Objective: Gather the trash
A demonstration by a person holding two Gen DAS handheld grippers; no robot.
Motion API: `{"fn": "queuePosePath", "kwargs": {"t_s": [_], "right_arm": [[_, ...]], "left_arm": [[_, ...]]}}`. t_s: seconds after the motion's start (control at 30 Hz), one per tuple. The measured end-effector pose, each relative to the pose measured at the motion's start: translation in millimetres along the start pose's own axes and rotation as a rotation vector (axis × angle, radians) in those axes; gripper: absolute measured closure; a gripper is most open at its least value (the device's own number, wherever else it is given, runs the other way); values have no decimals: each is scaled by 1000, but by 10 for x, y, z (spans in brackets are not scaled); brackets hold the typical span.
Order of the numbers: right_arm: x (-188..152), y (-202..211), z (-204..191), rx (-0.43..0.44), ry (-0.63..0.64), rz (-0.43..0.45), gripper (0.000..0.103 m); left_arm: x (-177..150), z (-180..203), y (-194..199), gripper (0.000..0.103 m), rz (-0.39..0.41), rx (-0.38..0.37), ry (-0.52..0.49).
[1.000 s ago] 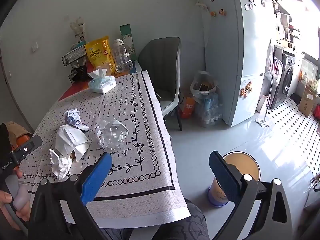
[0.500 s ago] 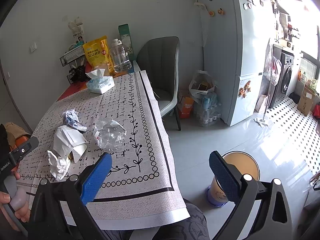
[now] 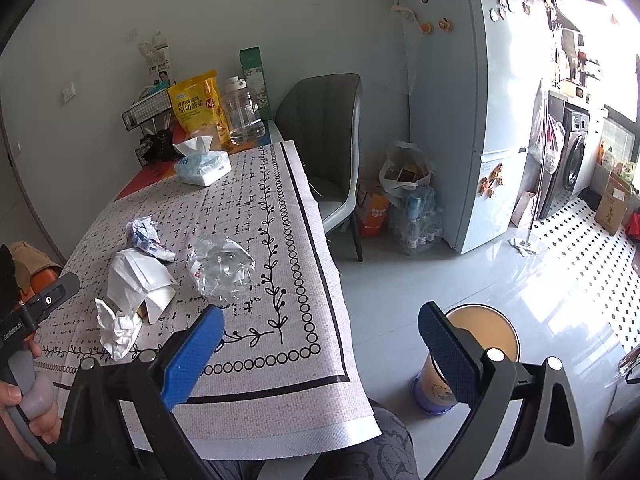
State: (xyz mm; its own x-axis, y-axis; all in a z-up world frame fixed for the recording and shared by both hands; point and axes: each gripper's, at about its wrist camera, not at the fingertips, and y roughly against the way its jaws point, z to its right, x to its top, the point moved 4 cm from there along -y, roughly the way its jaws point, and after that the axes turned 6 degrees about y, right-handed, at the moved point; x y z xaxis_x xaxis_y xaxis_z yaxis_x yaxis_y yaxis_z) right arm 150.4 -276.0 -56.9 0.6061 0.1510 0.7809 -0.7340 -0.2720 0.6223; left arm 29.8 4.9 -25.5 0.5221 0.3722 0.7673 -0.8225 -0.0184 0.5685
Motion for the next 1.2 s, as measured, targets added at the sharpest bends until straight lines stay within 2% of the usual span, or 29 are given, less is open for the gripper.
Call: {"fn": "queuePosePath", "kwargs": {"t_s": [1.2], "right_arm": [[-13,16,11,-5,-8,7,8]], "left_arm": [[-45,-64,12,5,-4,8,11]]}}
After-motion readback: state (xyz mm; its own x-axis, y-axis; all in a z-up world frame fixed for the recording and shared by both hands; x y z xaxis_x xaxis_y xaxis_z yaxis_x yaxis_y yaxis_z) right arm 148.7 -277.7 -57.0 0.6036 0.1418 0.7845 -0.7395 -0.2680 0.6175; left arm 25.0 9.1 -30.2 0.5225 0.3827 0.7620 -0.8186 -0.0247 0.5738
